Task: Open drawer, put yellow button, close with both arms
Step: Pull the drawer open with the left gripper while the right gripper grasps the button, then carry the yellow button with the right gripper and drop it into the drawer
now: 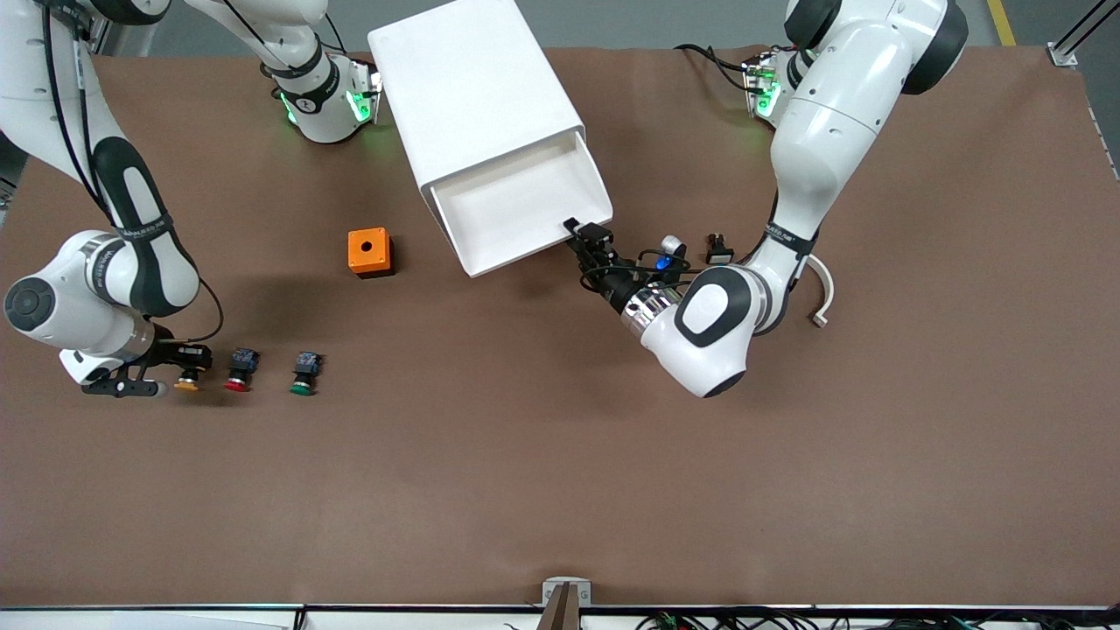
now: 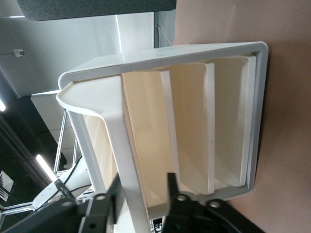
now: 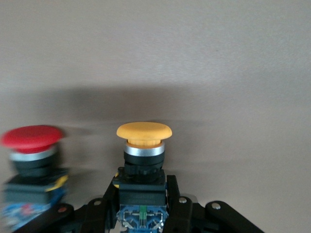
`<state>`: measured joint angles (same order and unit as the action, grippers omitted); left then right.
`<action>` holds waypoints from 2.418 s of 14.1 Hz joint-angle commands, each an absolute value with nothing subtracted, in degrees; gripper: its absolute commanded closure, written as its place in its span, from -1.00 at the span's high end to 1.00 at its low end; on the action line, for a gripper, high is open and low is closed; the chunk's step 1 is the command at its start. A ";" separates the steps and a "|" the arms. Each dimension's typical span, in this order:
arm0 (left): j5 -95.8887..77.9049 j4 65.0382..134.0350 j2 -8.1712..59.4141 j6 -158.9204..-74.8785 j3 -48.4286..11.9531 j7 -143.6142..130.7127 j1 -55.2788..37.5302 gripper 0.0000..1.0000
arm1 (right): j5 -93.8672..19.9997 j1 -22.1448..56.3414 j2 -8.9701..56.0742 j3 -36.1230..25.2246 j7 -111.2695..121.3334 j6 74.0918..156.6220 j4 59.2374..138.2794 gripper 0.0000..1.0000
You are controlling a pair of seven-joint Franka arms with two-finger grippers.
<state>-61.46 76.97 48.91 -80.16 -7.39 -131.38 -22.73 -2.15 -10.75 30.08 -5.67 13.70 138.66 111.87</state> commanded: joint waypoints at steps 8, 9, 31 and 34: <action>-61.44 68.91 48.25 -76.29 -7.30 -104.38 -19.60 1.00 | -8.16 7.97 0.46 -3.87 -32.02 105.58 113.29 -1.00; -60.83 67.69 47.82 -76.20 -6.34 -99.45 -19.51 1.00 | -9.22 10.61 -1.56 -3.87 -38.61 104.69 113.47 -1.00; 0.42 68.73 33.57 -101.07 -6.15 -58.54 -29.88 1.00 | -3.60 56.25 11.42 -3.87 -110.92 119.71 106.00 -0.56; 3.08 68.91 34.71 -102.56 -6.15 -58.97 -31.38 1.00 | -2.56 56.16 11.34 -3.96 -110.05 119.18 105.56 1.00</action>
